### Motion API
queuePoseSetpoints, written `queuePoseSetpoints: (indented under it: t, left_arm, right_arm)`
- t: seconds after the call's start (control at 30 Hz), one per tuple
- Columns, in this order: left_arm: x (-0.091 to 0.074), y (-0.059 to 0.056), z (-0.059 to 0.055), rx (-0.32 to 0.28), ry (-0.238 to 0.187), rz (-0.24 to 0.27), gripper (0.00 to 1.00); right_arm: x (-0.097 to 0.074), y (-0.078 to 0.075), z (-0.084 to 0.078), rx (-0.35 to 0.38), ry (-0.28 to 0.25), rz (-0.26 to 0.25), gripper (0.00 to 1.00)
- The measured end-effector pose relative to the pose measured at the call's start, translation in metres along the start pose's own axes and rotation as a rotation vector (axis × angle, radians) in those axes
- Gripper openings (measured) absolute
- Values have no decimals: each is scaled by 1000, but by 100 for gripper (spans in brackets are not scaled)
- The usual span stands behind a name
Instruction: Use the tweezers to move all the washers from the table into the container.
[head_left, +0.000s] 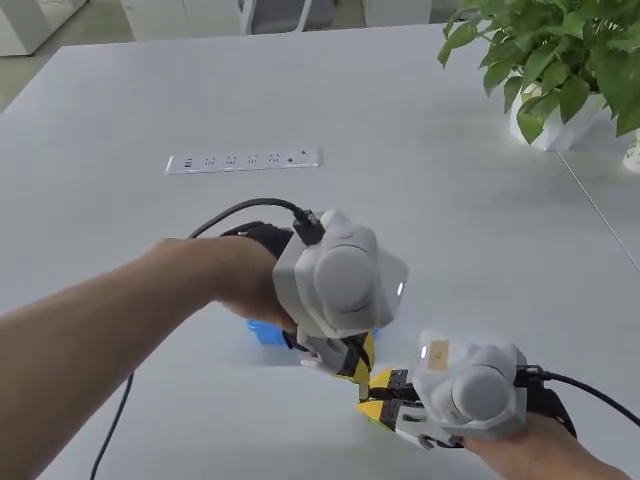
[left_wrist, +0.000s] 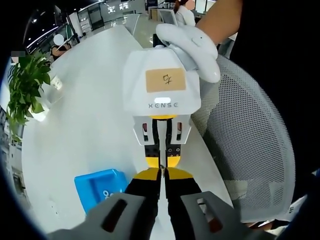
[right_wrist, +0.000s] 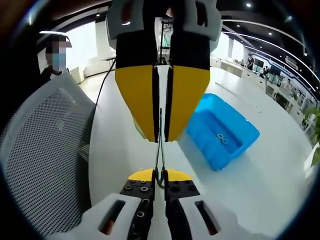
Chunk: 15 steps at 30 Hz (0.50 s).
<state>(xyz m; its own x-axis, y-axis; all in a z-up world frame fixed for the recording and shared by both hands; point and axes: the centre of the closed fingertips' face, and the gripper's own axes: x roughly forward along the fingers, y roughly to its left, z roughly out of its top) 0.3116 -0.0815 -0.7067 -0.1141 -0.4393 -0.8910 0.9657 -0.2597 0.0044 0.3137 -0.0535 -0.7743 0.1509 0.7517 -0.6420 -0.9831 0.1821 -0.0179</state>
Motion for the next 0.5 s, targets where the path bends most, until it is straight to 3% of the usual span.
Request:
queuePoseSetpoints:
  t: [0.2,0.5]
  left_arm:
    - [-5,1,0,-37,-28,13,17]
    - [-14,-3,-11,-124,-68,33,27]
  right_arm:
    - [0,0,0,-4,0,1,6]
    - [0,2,0,-13,4,8,6]
